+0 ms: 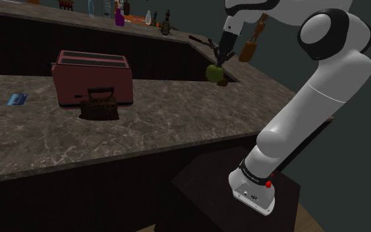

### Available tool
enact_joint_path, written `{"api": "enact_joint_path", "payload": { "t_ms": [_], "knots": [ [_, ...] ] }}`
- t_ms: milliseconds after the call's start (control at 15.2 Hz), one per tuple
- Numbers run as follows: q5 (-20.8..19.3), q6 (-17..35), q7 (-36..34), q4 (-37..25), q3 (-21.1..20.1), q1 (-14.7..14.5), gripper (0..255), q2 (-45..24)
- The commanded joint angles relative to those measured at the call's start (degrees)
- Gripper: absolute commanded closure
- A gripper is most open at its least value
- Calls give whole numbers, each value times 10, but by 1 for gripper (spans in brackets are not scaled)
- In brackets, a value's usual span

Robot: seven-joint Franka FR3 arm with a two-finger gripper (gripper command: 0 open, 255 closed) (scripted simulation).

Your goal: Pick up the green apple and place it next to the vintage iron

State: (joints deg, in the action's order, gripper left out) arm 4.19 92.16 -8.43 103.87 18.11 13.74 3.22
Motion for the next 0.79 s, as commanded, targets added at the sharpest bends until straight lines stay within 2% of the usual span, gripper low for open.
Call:
{"api": "enact_joint_path", "payload": {
  "t_ms": [0,660,726],
  "knots": [
    [0,-17,-2,-18,-1,-1,255,-1],
    [4,-95,-5,-108,1,0,255,-13],
    [2,-91,-20,-92,-7,-6,255,0]
  ]
}}
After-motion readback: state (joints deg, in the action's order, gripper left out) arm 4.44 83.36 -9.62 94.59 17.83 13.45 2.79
